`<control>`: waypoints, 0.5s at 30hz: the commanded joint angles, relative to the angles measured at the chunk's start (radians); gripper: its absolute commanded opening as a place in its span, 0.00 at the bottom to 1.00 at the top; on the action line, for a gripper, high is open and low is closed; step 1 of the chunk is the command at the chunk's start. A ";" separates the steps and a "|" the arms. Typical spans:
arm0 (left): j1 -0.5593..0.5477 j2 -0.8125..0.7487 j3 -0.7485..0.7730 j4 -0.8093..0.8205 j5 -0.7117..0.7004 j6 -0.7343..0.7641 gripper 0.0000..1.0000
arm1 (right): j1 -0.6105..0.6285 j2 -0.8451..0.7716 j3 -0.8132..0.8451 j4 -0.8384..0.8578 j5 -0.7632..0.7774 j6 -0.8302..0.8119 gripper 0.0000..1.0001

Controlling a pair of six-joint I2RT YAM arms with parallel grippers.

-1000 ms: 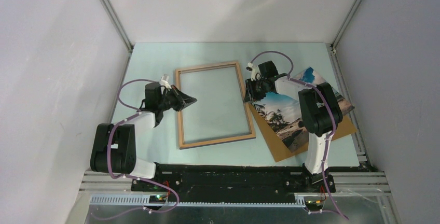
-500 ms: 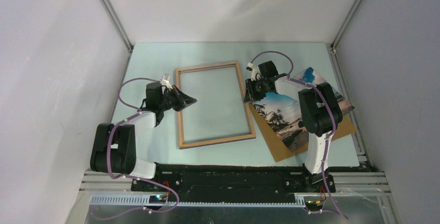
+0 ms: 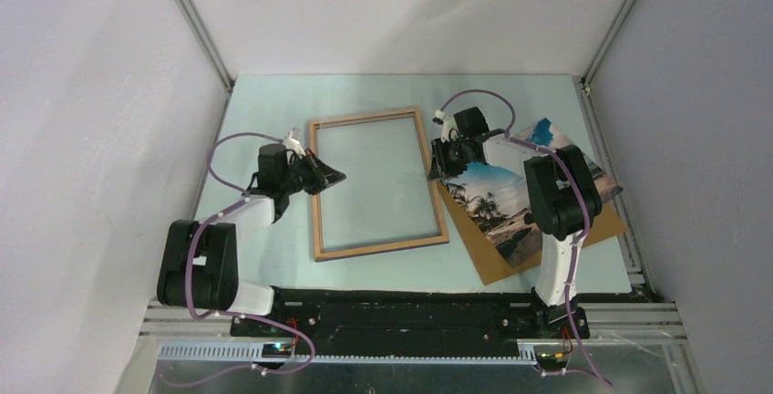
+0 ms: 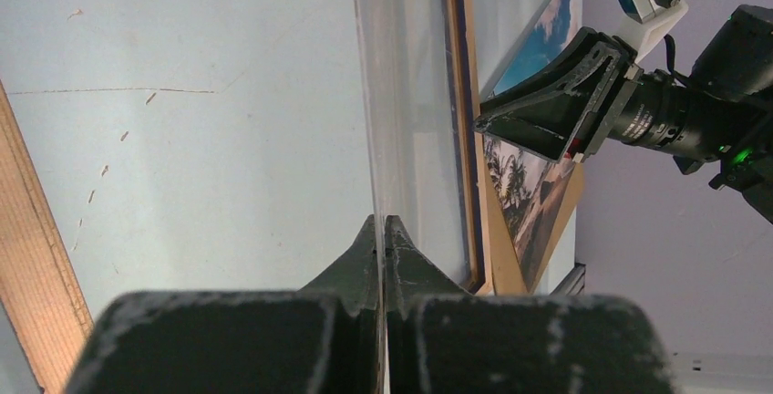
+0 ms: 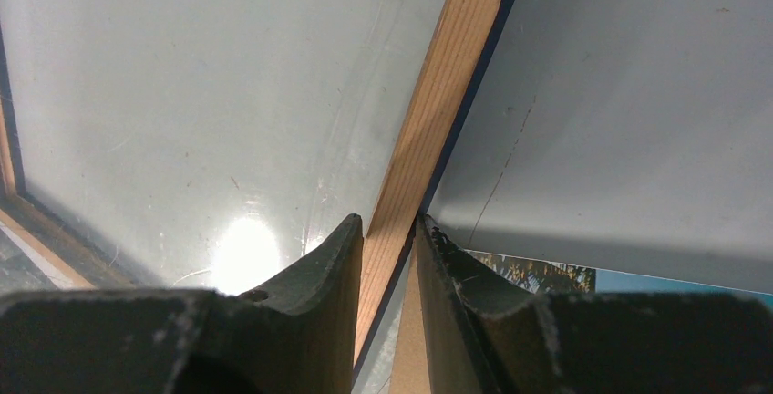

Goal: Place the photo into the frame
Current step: Place the photo frame item in the photo frame.

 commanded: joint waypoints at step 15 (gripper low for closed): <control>-0.029 -0.029 0.042 0.003 -0.028 0.048 0.00 | 0.008 0.014 0.038 0.007 -0.010 0.014 0.31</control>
